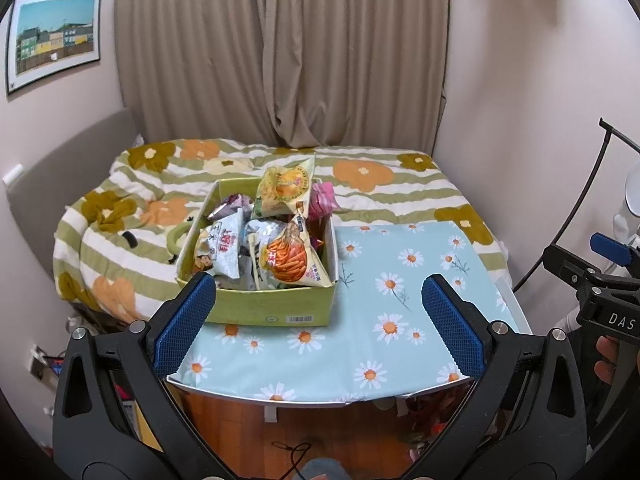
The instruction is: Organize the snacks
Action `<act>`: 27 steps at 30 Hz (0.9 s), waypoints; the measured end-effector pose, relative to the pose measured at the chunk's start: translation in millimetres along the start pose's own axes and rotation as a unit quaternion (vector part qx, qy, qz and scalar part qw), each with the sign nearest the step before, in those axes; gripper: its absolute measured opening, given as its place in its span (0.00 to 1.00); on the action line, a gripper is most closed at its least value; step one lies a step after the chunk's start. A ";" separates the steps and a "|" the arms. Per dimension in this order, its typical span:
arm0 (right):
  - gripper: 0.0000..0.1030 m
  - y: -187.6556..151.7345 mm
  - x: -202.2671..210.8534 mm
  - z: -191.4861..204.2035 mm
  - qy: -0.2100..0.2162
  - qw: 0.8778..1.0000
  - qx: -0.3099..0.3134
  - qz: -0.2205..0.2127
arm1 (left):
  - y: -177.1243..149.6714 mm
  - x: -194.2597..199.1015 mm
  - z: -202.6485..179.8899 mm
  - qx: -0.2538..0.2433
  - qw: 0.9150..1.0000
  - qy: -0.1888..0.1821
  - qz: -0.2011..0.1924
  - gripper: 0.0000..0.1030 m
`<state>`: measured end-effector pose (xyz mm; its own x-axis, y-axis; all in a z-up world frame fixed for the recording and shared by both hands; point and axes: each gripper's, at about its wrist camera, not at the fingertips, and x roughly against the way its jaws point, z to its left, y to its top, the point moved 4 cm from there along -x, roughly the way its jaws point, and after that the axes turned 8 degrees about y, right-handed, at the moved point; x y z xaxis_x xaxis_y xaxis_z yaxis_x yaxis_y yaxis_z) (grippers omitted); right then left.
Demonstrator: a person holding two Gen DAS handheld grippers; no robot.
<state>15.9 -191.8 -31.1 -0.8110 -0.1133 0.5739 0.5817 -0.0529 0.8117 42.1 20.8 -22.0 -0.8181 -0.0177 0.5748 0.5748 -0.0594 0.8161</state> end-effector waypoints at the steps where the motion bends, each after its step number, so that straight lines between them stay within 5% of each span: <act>1: 0.99 0.1 0.1 0.3 -0.001 1.000 0.000 0.000 | 0.5 -0.4 -0.2 0.000 1.000 0.000 0.000 0.99; 27: 0.99 1.6 -3.2 1.3 -0.011 1.000 -0.007 0.001 | -0.6 -6.1 -2.0 -0.006 1.000 -0.002 0.001 0.99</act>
<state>19.3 -190.2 -31.5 -0.8106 -0.0909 0.5784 0.5845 -0.0675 0.8086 46.7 19.0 -26.1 -0.8170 -0.0130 0.5765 0.5759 -0.0710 0.8144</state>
